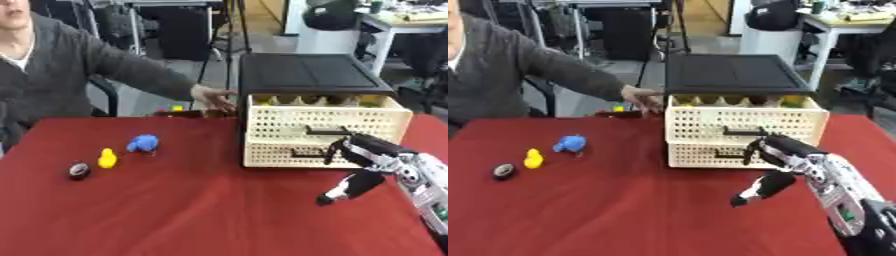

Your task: Pick up objects from table and place into drawer.

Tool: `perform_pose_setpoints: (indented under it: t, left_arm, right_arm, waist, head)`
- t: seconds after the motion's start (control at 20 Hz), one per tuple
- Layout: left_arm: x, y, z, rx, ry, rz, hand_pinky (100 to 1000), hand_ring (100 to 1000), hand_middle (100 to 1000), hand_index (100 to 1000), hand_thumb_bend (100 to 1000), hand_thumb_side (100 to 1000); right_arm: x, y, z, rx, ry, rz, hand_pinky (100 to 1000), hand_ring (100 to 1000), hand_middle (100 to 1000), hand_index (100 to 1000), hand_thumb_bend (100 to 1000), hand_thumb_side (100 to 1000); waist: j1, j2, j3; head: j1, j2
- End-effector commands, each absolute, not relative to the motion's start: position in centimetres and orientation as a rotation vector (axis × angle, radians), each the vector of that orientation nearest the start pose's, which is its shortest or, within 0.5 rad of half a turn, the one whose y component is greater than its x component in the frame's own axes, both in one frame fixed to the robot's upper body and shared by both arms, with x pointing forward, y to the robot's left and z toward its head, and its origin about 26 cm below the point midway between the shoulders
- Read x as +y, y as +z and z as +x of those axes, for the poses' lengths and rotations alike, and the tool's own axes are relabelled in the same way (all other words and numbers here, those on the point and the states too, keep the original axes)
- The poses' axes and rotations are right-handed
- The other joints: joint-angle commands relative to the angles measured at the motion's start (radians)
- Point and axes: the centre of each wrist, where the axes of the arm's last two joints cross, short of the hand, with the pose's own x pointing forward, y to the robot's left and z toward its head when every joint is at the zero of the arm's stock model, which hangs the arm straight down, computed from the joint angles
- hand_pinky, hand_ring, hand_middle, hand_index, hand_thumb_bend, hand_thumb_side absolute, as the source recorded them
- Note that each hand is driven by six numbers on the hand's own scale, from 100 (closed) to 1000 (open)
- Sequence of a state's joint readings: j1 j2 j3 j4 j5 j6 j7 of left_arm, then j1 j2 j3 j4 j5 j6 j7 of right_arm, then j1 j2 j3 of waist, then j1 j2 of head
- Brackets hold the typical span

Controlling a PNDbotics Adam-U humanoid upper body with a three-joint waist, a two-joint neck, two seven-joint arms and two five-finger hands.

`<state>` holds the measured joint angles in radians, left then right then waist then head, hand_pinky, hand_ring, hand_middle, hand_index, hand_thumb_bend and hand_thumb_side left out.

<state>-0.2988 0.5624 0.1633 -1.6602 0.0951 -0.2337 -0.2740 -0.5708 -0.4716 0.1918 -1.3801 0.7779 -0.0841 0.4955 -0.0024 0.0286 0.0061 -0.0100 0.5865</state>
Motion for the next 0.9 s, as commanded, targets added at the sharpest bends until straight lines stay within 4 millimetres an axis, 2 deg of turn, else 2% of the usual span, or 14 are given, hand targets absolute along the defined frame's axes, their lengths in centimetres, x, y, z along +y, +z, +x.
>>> perform_pose_setpoints:
  t: [0.05, 0.6, 0.9]
  left_arm:
    - [38.1, 18.7, 33.0, -2.128, -0.674, 0.308, 366, 406, 494, 787, 100, 680]
    - [38.1, 18.4, 32.9, -2.123, -0.678, 0.296, 366, 406, 494, 788, 100, 683]
    - [38.1, 18.3, 32.9, -2.118, -0.674, 0.296, 366, 405, 494, 787, 100, 687]
  right_arm:
    - [-27.3, 18.2, 40.1, -1.473, 1.514, -0.766, 136, 100, 100, 659, 963, 561]
    - [-27.2, 18.0, 42.5, -1.412, 1.493, -0.800, 133, 100, 100, 656, 950, 553]
    - [-28.4, 15.9, 42.6, -1.323, 1.492, -0.780, 138, 100, 100, 655, 930, 519]
  waist:
    - [-0.002, -0.016, 0.001]
    - [0.001, -0.012, 0.014]
    - [-0.001, -0.011, 0.015]
  head:
    - [-0.001, -0.003]
    - [-0.003, -0.001]
    - [0.000, -0.002]
